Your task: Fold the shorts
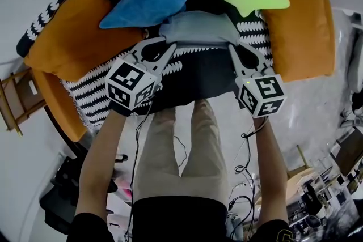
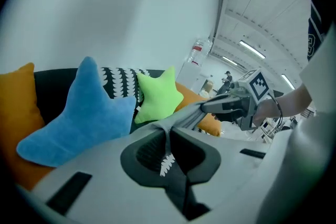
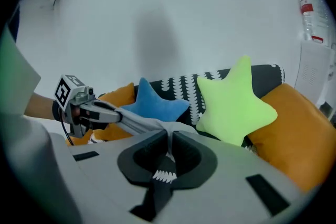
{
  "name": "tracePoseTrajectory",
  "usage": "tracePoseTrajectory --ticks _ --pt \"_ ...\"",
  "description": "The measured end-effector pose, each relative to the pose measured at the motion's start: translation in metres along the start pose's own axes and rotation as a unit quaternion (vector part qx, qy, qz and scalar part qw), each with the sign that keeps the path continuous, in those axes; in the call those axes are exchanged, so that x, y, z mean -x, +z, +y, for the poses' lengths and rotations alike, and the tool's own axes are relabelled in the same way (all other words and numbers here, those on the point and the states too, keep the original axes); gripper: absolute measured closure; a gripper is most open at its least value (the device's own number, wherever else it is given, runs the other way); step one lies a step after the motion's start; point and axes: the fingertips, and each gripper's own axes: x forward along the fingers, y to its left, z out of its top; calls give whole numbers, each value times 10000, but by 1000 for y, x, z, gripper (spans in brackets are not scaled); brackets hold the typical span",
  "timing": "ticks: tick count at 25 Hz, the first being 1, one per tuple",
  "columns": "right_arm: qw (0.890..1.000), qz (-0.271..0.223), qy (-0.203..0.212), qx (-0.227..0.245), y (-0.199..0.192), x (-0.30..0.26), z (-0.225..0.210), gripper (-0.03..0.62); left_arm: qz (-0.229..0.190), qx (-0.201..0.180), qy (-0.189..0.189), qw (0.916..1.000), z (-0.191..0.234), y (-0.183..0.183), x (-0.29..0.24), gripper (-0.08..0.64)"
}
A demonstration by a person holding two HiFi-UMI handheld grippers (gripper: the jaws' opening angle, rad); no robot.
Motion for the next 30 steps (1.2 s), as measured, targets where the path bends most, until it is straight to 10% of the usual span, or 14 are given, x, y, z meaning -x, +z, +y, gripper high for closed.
tracePoseTrajectory --ticks 10,16,30 --pt "9911 1167 -144 629 -162 -27 11 554 951 176 74 9953 -12 -143 -42 526" --pt "9840 1775 78 123 -253 -25 41 548 1708 630 -54 9833 -34 -240 -35 526" --pt "9666 2511 206 -468 -344 -5 45 566 2347 1192 121 9646 -58 -325 -35 526"
